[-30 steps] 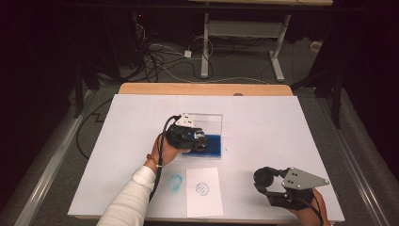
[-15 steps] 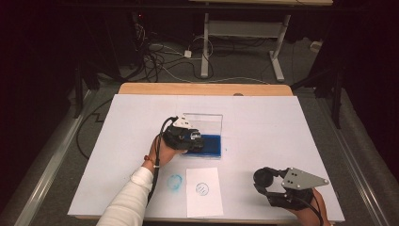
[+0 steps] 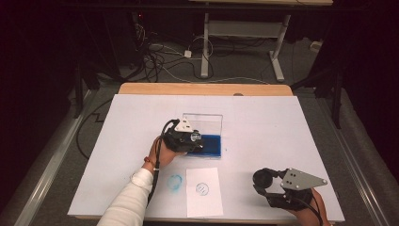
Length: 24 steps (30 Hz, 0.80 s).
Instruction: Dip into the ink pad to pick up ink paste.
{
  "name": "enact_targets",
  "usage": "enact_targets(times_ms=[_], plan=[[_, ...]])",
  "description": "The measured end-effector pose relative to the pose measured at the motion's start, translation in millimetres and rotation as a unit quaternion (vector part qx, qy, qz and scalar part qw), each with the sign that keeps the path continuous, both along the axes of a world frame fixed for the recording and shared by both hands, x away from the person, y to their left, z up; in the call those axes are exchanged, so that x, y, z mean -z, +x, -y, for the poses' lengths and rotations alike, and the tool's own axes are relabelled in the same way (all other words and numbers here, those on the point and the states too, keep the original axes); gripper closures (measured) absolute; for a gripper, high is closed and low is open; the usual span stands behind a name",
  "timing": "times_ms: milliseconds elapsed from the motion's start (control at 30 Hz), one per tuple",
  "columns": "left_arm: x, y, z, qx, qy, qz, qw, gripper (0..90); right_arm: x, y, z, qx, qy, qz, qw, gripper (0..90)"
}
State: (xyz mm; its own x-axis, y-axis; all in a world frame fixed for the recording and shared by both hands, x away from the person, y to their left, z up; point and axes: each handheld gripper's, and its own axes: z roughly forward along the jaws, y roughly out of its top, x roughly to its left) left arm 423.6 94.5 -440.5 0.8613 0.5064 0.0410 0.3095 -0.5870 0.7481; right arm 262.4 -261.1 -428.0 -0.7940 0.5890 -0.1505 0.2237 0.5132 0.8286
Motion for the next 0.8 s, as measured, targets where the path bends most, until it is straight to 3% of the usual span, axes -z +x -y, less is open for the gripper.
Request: enact_targets(times_ms=[200, 333, 533, 700, 800], plan=[[-0.7, 1.1, 0.7, -0.009, 0.001, -0.003, 1.0, 54.5, 0.9, 0.7, -0.2, 0.001, -0.001, -0.005, 1.0, 38.1], [-4.7, 1.7, 2.2, -0.006, 0.017, -0.006, 0.9998, 54.6, 1.0, 0.8, -0.1, 0.004, -0.001, -0.003, 1.0, 38.1], [-16.8, 5.2, -10.8, -0.023, -0.013, -0.003, 0.9996, 54.6, 0.9, 2.0, 1.6, 0.007, 0.003, -0.004, 1.0, 38.1], [-19.6, 8.4, -13.4, -0.027, 0.0, -0.004, 0.9996, 54.6, 0.8, 2.2, 0.5, 0.005, 0.003, -0.004, 1.0, 38.1], [-15.8, 10.4, -14.6, -0.03, -0.005, -0.013, 0.9995, 54.5, 0.9, 2.4, 0.7, 0.006, 0.003, -0.005, 1.0, 38.1]])
